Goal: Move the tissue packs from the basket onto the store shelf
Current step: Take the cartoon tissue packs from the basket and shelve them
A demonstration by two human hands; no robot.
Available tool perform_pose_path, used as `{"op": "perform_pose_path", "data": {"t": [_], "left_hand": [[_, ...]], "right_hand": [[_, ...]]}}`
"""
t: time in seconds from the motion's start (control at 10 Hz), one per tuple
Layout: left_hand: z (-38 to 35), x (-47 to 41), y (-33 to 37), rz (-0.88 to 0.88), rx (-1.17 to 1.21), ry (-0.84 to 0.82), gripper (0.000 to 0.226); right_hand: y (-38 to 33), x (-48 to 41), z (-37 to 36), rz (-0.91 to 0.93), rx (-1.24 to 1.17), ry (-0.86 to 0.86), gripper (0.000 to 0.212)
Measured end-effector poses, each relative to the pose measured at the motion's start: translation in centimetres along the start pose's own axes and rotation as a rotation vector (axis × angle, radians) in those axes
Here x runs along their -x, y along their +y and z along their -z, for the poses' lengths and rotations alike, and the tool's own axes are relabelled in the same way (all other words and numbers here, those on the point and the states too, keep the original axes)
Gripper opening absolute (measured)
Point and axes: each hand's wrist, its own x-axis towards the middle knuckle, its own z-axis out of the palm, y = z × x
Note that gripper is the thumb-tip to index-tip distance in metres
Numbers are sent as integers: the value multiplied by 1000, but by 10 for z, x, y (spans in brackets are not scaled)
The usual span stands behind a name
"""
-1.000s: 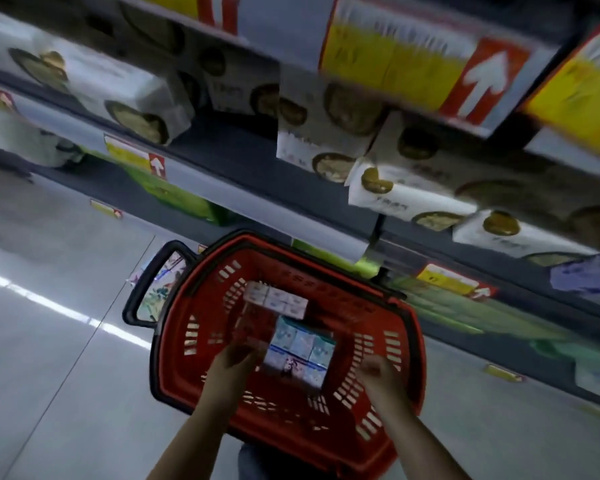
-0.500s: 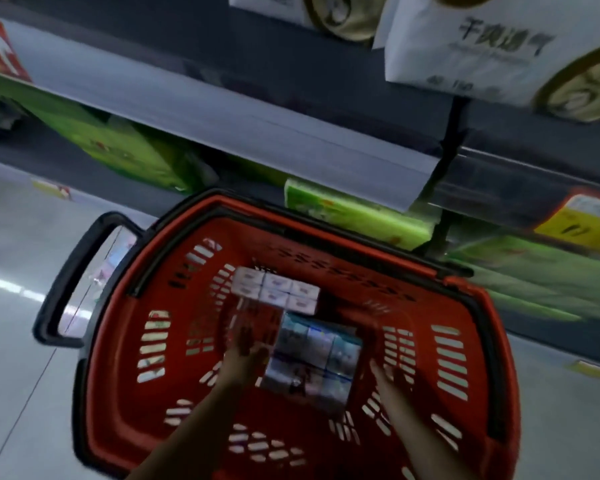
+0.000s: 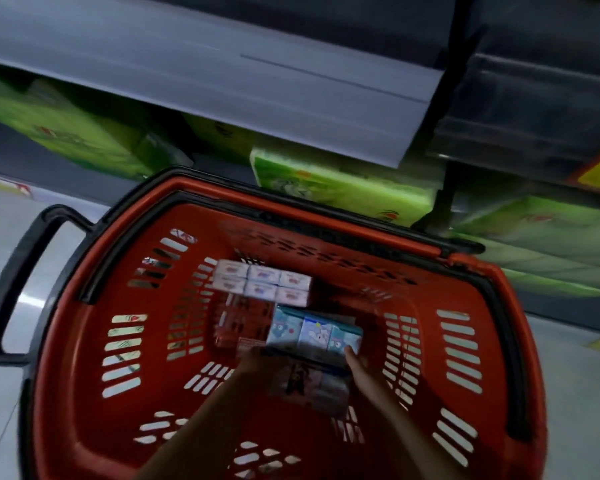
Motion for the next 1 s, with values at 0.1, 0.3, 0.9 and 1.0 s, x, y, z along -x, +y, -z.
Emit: {"op": "perform_pose_path", "data": {"t": [0.1,0.3,0.9,1.0], "left_hand": [[5,-6,-6,-19,-26,-84,16],[13,38,8,-111,-50,-15,15],[64,281,107,-311,181,-139,22],[69,318,112,-326,234,-109,24]], "right_hand": [[-11,18,7,-74,-53,-20,87],[-38,66,25,-110,-61,19,49],[-138,237,75,245,-445,43,42],[-157,268,76,294,-475,37,45]]}}
